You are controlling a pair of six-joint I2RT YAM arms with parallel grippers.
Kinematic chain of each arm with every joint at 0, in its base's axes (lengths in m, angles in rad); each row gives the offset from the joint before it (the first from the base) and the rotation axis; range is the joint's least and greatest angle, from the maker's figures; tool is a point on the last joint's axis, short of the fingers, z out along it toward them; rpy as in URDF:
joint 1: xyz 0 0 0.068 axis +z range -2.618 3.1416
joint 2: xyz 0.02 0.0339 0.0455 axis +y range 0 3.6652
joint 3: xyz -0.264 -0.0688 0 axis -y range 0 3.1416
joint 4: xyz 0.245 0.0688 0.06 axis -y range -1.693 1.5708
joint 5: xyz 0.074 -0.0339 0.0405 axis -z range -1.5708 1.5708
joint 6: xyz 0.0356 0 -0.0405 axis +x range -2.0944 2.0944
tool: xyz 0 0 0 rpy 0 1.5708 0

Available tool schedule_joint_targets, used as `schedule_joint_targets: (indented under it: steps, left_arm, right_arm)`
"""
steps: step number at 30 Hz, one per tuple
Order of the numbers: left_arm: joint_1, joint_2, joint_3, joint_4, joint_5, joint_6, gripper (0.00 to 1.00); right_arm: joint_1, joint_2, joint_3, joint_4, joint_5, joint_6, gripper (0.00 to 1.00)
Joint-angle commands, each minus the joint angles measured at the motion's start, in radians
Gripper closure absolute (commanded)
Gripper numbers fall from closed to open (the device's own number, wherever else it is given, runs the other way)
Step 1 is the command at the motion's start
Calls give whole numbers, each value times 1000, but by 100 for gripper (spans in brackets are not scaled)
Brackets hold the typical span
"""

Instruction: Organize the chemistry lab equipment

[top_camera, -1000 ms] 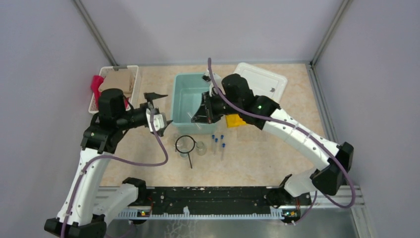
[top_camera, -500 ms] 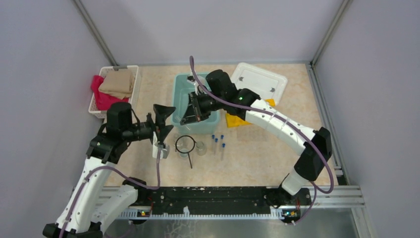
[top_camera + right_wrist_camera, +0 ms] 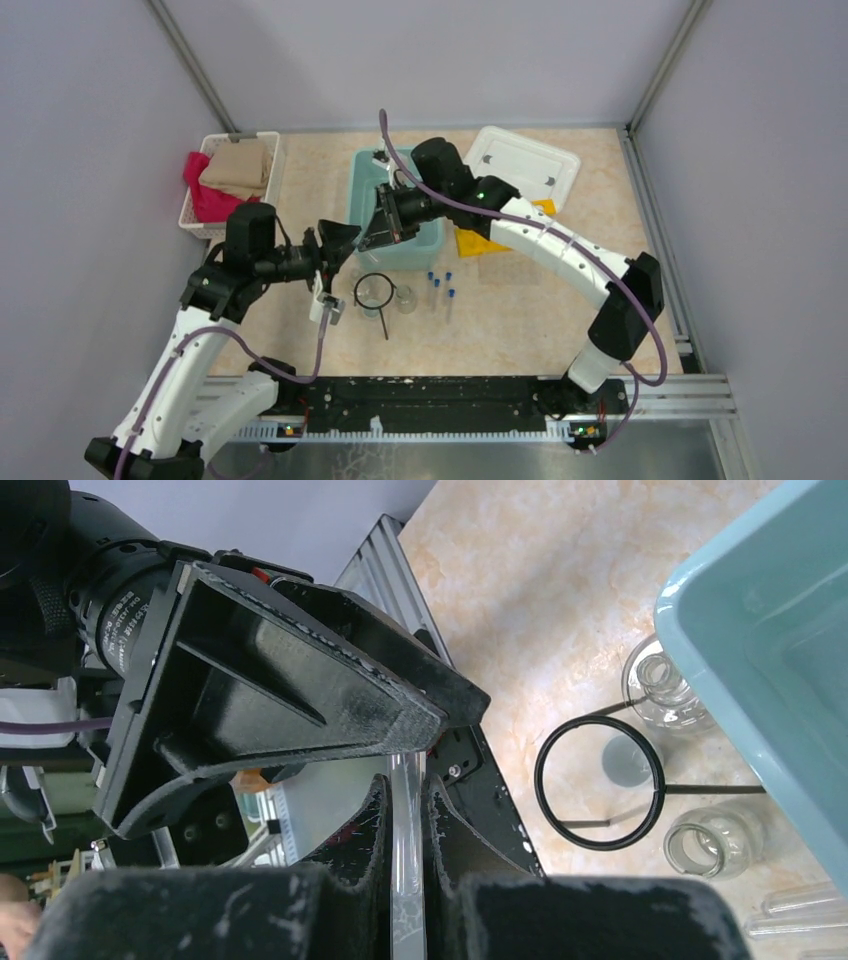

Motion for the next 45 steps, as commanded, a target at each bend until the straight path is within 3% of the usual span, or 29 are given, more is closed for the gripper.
schedule_joint_targets:
  steps: [1,13,17,19,21,26,30,33,39,45]
  left_arm:
    - [-24,18,40,-22,1,58,47]
    - [-48,11,6,44,-52,-3,82]
    - [-48,1,-22,94,-51,-57,97]
    - [-48,1,-22,130,-47,-143,100]
    - [-49,9,-12,191,-44,-313,100]
    - [-52,96,103,340,-126,-1030,100]
    - [-52,152,163,339,-127,-1444,100]
    - [-51,137,125,436,-105,-1684,100]
    - [-51,143,120,505,-83,-1995,100]
    - [-52,137,109,531,-60,-2049,100]
  right_arm:
    - [10,12,53,46,-24,13,100]
    - [10,49,80,52,-34,36,100]
    - [7,39,122,-4,-8,10,83]
    - [-2,23,148,-48,37,-12,63]
    - [-37,-12,171,-94,95,-32,49]
    - [-107,-183,130,-65,311,-36,28]
    - [-107,-254,91,-13,401,-27,23]
    - [-107,-285,50,39,420,-1,24]
    - [-73,-284,24,102,394,0,28]
    - [-10,-215,85,63,437,-31,31]
